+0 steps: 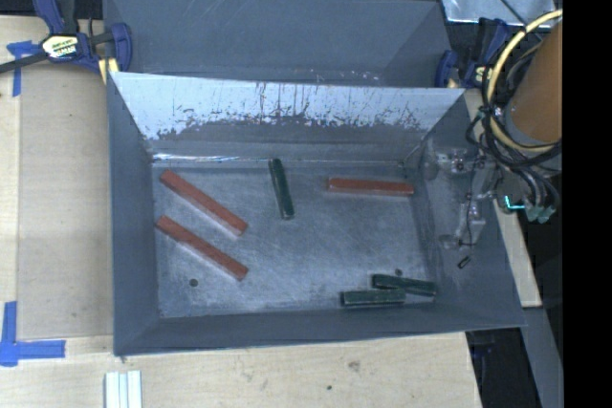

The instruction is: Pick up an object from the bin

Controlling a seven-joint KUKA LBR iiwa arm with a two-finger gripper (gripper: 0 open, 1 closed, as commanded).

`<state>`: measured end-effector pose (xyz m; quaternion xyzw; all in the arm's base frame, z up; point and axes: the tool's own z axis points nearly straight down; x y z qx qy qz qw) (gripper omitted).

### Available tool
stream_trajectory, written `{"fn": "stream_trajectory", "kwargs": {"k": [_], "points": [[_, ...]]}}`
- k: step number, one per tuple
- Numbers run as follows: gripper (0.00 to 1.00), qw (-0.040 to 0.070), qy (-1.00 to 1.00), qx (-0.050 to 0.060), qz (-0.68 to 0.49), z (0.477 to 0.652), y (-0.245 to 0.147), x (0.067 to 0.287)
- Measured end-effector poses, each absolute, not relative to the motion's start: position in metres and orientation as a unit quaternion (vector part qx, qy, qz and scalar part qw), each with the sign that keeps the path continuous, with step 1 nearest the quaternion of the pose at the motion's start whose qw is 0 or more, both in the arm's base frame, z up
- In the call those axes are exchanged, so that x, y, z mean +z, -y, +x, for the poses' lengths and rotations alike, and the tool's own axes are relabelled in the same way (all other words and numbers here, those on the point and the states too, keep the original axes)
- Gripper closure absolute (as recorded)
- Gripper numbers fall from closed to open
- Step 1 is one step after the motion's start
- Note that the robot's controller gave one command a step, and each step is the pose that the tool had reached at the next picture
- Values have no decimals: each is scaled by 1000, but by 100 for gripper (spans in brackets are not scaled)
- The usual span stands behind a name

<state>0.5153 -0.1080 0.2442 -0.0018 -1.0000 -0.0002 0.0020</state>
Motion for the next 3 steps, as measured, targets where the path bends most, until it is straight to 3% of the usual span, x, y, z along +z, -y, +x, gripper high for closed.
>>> {"fn": "stream_trajectory", "kwargs": {"k": [1,2,3], "points": [[0,-2,1000,1,0,517,107,248],[0,-4,999,1,39,502,106,117],[0,0,996,0,85,490,100,125]]}}
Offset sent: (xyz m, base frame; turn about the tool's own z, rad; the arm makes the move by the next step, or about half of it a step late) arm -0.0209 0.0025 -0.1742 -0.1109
